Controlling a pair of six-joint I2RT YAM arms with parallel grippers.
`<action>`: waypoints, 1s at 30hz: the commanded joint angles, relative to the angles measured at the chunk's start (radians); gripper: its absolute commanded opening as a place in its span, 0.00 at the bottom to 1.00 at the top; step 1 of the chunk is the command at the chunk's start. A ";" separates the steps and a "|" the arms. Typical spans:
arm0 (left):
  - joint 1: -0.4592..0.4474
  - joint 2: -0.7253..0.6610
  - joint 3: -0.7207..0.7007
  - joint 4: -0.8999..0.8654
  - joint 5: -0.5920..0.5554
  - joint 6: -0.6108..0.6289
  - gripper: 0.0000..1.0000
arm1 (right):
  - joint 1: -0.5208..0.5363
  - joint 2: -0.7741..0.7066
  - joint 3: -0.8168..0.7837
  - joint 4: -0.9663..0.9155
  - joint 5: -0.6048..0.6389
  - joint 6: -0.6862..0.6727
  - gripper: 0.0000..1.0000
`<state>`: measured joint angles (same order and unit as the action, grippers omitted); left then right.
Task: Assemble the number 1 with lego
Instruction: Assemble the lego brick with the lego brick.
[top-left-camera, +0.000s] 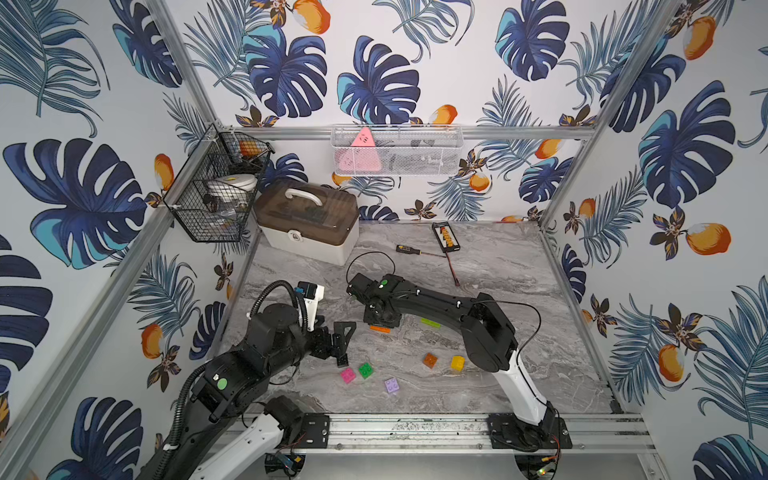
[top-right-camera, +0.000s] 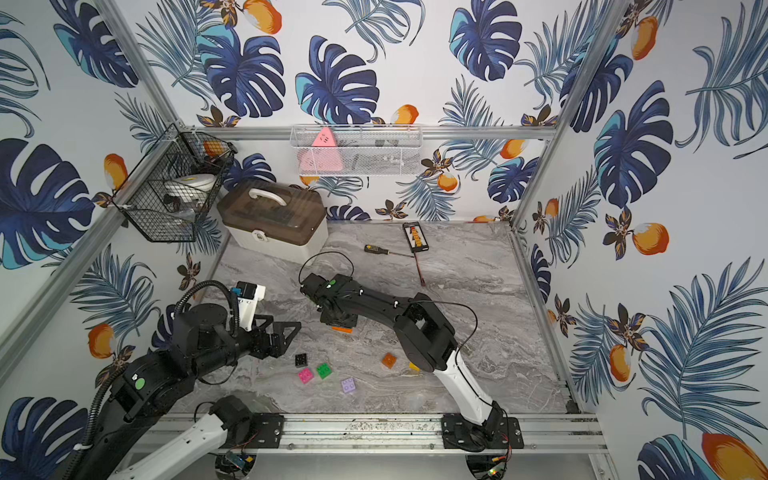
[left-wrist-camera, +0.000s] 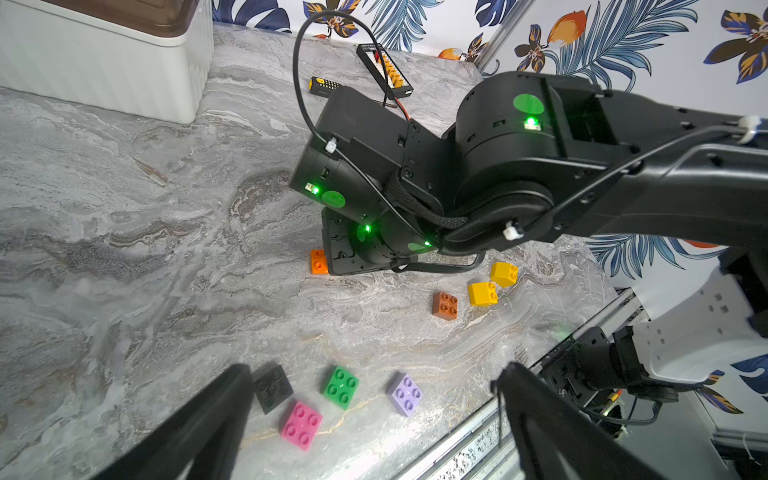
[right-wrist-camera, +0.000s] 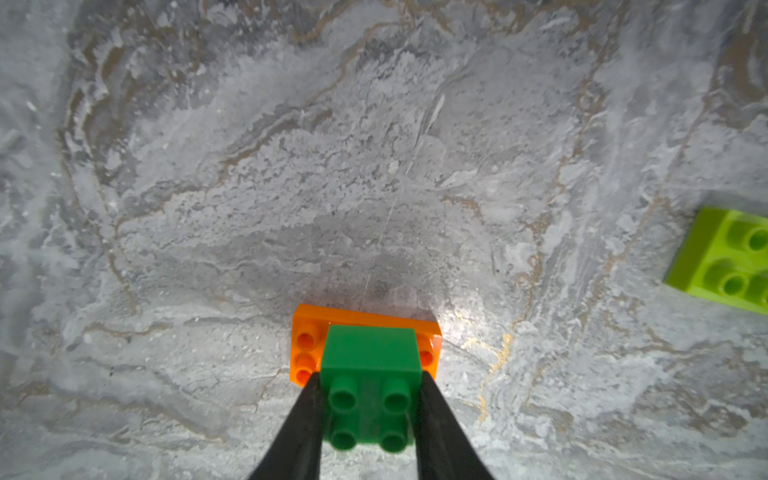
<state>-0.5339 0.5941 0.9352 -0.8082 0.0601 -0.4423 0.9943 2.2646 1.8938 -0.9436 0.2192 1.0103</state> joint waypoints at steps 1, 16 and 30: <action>0.004 -0.007 -0.001 0.012 0.014 0.015 0.99 | 0.004 0.015 0.017 -0.039 0.015 0.016 0.22; 0.003 -0.031 -0.004 0.014 0.015 0.015 0.99 | 0.038 0.053 0.051 -0.072 0.044 0.077 0.21; 0.003 -0.043 -0.006 0.014 0.015 0.016 0.99 | 0.039 0.019 -0.025 -0.011 0.064 0.078 0.20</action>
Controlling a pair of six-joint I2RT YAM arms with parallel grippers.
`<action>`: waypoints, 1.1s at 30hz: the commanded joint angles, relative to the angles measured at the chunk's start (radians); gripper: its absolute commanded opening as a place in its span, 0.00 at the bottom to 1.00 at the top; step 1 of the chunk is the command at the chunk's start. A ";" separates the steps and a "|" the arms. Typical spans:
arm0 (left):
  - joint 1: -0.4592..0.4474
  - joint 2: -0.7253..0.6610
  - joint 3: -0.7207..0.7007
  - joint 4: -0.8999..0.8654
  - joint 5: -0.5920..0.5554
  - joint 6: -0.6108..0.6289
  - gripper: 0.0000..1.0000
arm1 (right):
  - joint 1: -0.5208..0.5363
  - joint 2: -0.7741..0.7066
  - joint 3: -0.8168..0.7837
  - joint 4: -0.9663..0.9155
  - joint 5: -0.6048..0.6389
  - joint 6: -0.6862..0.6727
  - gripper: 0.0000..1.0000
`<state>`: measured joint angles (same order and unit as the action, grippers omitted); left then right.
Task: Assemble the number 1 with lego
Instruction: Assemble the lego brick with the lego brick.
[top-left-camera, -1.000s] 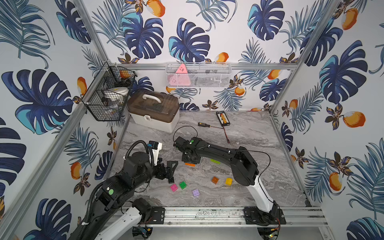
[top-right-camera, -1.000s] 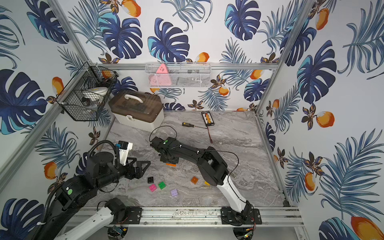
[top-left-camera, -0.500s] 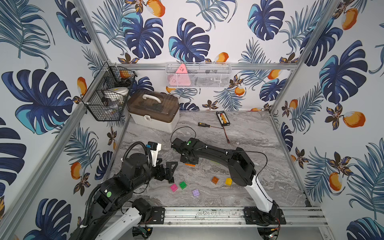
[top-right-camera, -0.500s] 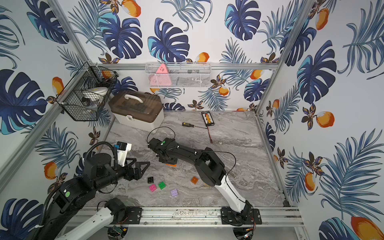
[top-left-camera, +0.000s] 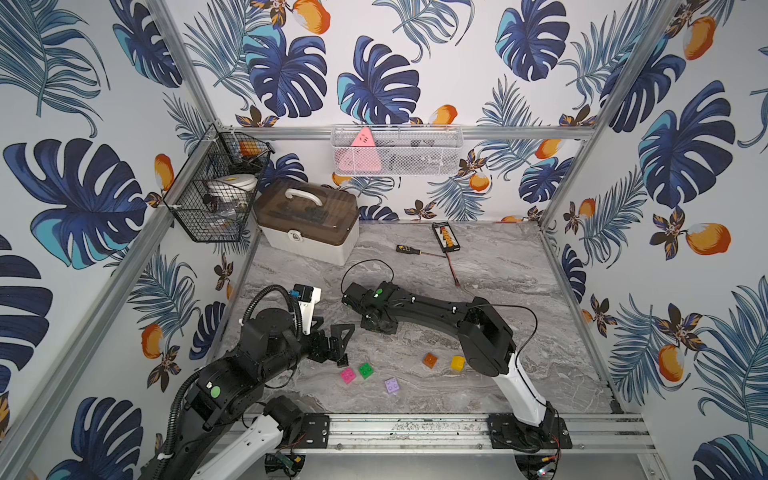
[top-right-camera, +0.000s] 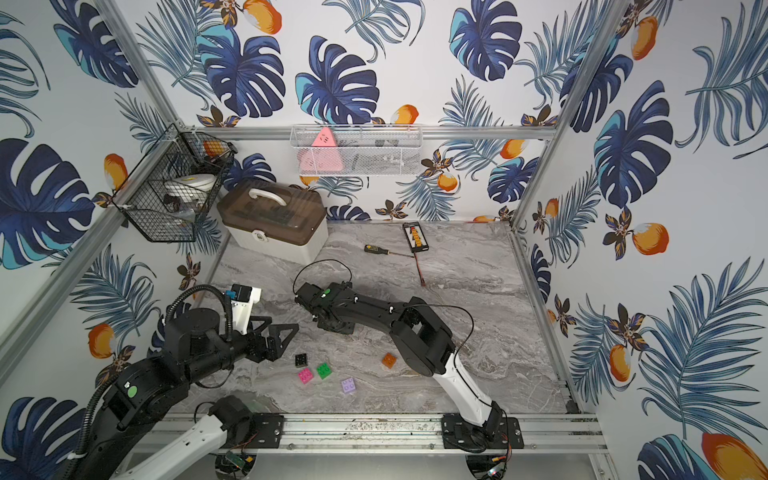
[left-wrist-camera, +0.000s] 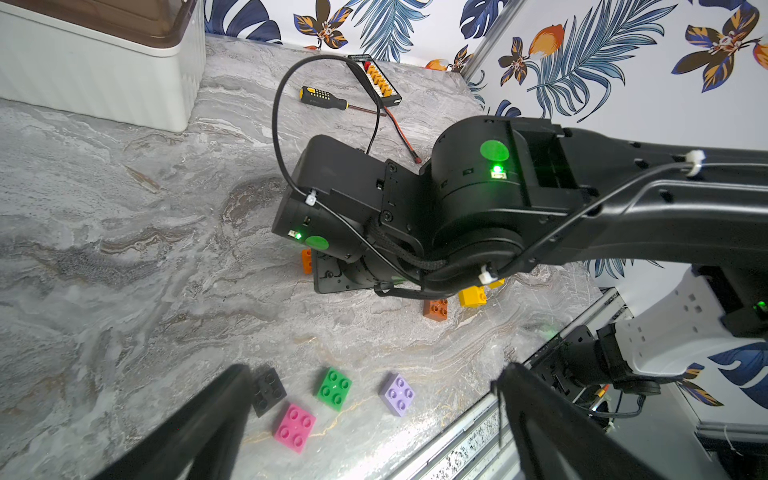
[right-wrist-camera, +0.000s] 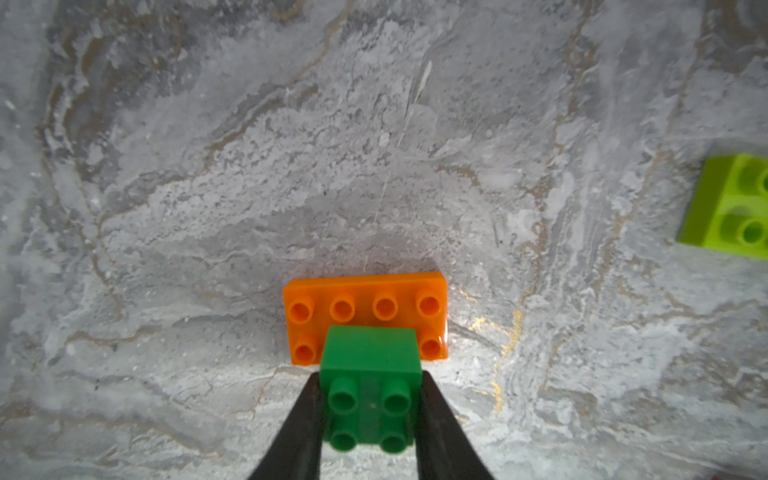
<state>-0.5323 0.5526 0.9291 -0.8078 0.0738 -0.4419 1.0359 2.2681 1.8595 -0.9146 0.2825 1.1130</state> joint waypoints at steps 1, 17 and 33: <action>0.002 -0.002 0.001 0.013 0.001 0.015 0.99 | -0.003 0.014 0.021 -0.043 0.000 -0.035 0.21; 0.002 -0.003 -0.001 0.019 0.008 0.016 0.99 | -0.039 0.063 0.184 -0.153 -0.008 -0.104 0.22; 0.004 0.000 -0.001 0.019 0.007 0.017 0.99 | -0.050 0.076 0.172 -0.139 -0.033 -0.136 0.21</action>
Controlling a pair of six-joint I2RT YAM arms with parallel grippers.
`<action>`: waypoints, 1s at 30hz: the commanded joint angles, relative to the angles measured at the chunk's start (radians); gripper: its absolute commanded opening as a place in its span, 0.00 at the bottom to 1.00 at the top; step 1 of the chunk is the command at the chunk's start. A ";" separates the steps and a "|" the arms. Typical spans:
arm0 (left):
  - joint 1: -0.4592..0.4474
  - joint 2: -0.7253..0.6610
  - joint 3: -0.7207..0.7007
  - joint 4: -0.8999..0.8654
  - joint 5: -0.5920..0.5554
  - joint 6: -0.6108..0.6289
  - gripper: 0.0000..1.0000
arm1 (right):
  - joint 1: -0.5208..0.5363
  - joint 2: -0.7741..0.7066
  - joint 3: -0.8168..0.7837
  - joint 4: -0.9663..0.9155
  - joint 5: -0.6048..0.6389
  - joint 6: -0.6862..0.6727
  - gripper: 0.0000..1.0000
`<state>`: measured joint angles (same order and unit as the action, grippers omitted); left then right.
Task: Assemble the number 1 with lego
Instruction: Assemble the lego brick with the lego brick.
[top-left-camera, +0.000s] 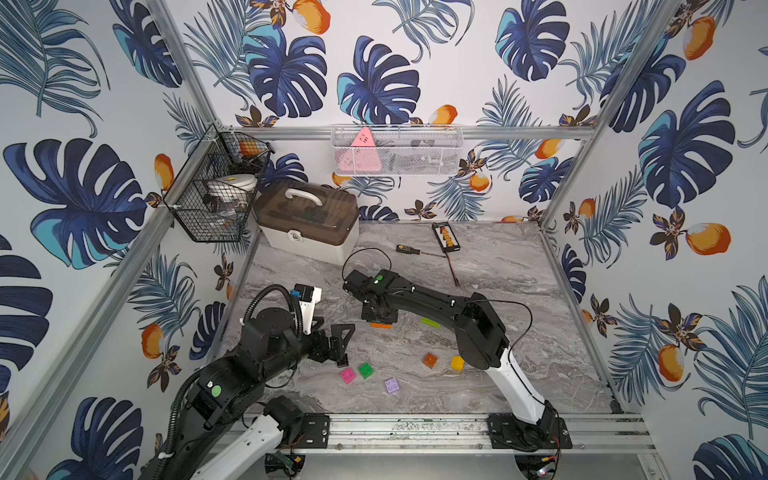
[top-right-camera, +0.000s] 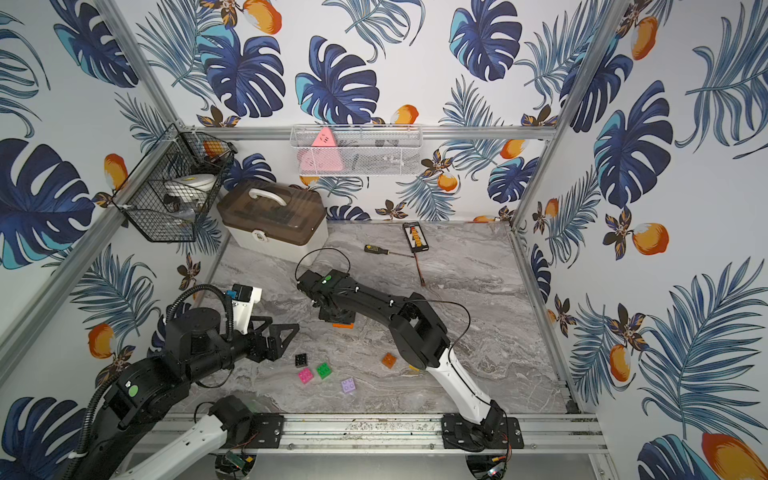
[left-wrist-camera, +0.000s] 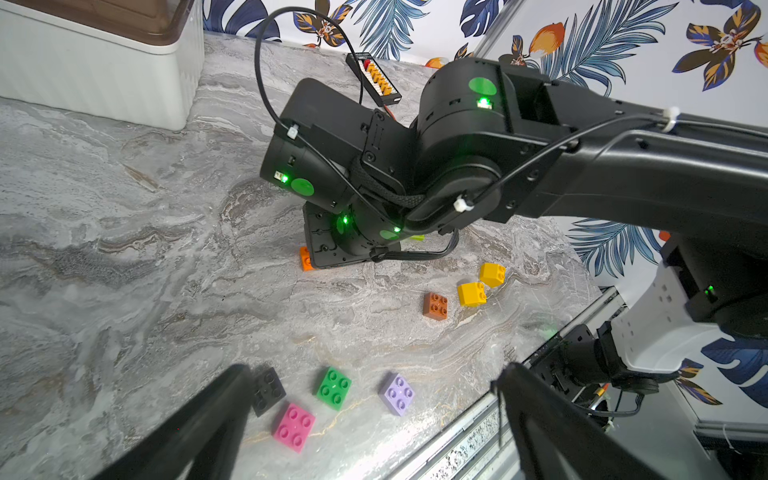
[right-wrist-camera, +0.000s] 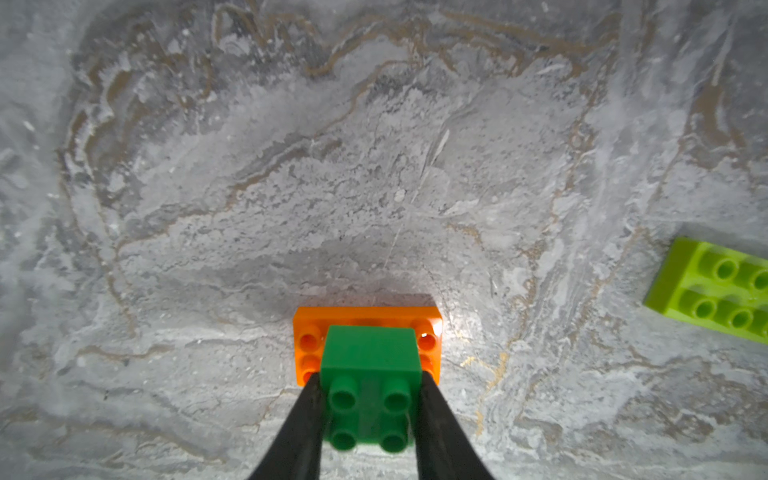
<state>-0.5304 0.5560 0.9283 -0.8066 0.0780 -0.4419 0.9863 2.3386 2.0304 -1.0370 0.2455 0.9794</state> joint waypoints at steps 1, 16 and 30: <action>0.002 -0.003 0.000 0.018 0.003 0.016 0.99 | 0.000 0.006 -0.003 -0.015 0.004 -0.004 0.21; 0.002 -0.003 0.000 0.018 0.002 0.017 0.99 | 0.000 0.029 -0.001 -0.004 0.009 -0.013 0.20; 0.003 -0.007 -0.001 0.018 -0.003 0.015 0.99 | 0.012 0.008 -0.025 -0.005 0.001 0.005 0.20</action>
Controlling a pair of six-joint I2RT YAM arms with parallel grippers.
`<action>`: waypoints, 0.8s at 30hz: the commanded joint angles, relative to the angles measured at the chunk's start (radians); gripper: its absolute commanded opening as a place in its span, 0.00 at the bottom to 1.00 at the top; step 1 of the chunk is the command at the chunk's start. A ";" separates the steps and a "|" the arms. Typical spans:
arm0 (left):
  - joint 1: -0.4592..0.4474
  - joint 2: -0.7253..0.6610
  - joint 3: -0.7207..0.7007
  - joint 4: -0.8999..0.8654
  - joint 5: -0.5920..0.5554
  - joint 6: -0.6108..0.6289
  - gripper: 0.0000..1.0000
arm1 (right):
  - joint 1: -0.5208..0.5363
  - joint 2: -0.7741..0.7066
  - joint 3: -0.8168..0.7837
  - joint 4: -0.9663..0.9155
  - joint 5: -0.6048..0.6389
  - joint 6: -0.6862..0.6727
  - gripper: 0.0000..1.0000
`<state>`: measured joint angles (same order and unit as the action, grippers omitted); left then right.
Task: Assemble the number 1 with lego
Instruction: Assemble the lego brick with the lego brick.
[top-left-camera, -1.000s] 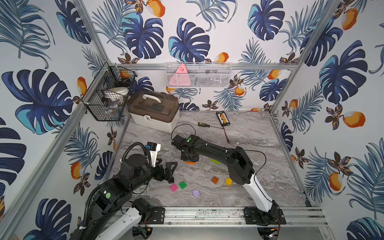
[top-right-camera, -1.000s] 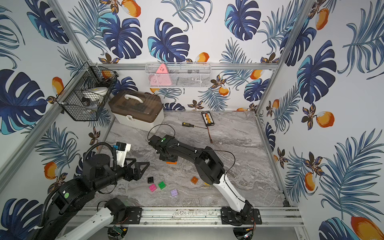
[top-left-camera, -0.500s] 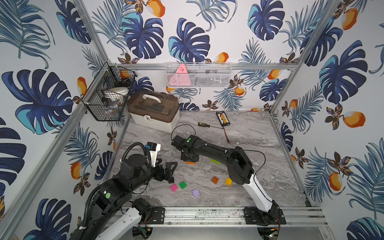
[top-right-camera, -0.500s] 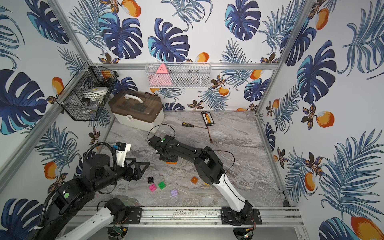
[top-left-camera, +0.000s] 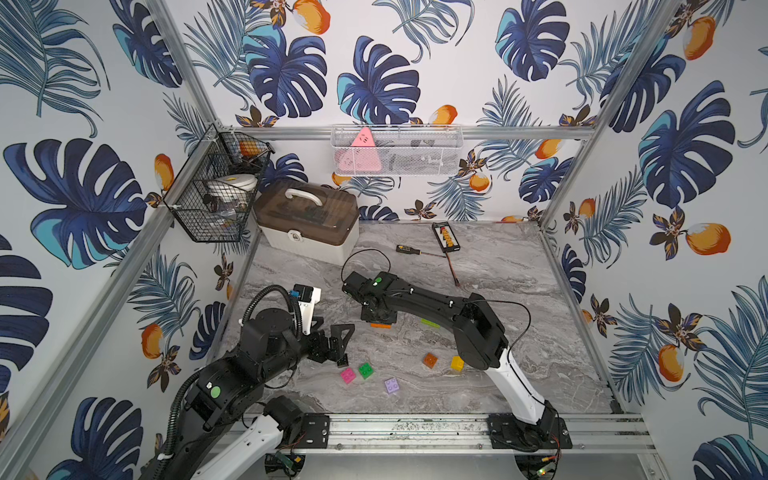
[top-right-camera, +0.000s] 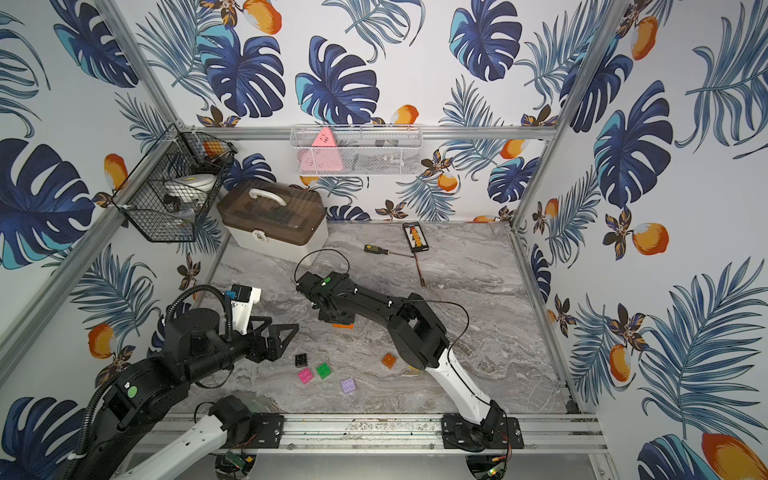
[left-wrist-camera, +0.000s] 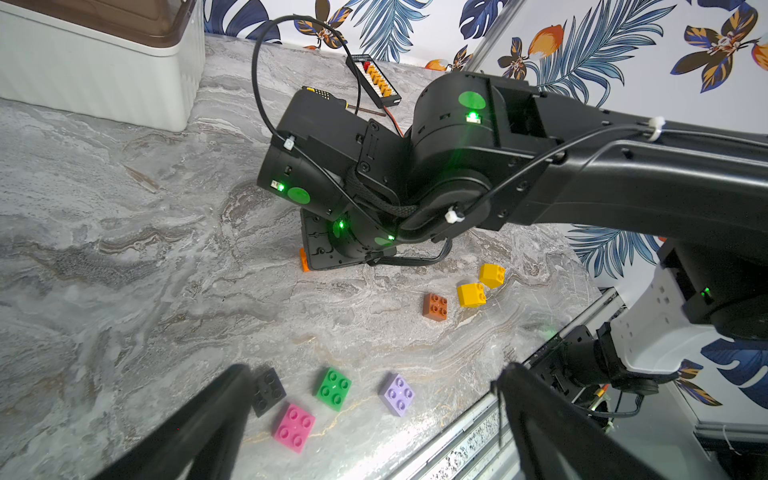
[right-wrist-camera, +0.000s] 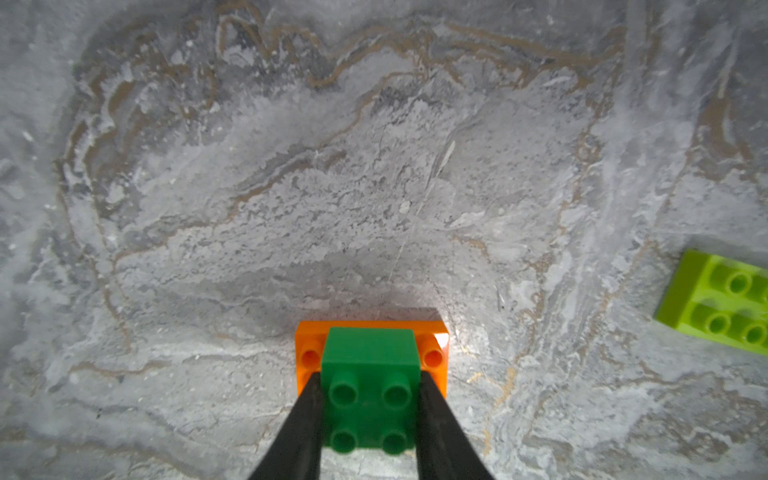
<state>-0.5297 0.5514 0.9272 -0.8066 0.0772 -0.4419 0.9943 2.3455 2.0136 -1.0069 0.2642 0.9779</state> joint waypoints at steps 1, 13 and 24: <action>0.002 -0.002 -0.001 0.019 -0.004 0.015 0.99 | 0.006 -0.001 -0.008 -0.035 -0.020 0.007 0.19; 0.002 -0.005 0.000 0.019 -0.006 0.015 0.99 | 0.013 -0.002 -0.009 -0.045 -0.010 0.003 0.18; 0.005 -0.007 -0.002 0.021 -0.006 0.014 0.99 | -0.009 0.004 0.039 -0.067 0.011 -0.011 0.18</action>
<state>-0.5293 0.5449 0.9268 -0.8066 0.0738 -0.4419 0.9882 2.3455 2.0315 -1.0412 0.2600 0.9760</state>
